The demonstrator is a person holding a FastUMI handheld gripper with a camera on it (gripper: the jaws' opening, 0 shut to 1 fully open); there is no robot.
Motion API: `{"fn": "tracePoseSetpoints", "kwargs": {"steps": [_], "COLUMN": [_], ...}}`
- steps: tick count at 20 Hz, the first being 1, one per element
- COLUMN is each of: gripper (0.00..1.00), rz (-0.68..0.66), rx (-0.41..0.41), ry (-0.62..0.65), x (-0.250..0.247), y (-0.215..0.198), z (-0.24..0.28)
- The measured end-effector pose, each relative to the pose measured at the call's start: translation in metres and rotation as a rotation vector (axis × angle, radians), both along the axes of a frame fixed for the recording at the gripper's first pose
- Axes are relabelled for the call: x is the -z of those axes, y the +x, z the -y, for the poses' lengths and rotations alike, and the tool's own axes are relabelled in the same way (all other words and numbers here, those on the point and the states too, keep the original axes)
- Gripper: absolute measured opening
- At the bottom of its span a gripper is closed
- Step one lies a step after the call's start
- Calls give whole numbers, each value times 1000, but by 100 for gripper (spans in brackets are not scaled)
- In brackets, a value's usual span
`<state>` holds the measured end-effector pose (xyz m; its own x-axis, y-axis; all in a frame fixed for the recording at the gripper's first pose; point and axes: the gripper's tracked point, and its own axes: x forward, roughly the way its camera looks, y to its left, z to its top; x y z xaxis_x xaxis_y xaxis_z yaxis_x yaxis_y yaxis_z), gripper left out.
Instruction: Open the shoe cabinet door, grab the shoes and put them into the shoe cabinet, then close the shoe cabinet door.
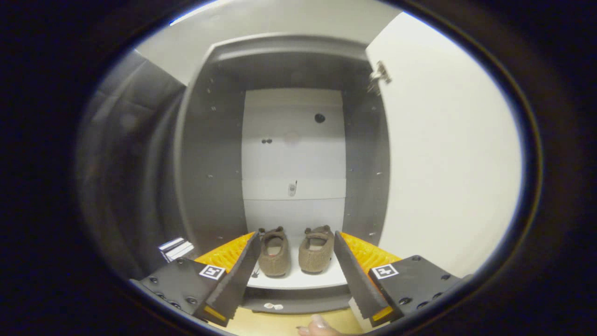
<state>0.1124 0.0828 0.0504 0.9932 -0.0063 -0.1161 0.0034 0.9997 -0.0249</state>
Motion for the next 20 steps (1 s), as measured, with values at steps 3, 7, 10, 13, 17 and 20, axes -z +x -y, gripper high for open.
{"fn": "tracePoseSetpoints", "kwargs": {"steps": [3, 7, 10, 13, 17, 20], "gripper": [98, 98, 97, 97, 96, 96], "rz": [32, 16, 23, 42, 56, 71], "rx": [19, 136, 232, 295, 336, 348], "ry": [-6, -7, -1, 4, -17, -15], "x": [-22, -42, -55, -69, -82, -91], "y": [-76, -167, -217, -249, -266, -264], "z": [9, 59, 104, 149, 222, 284]}}
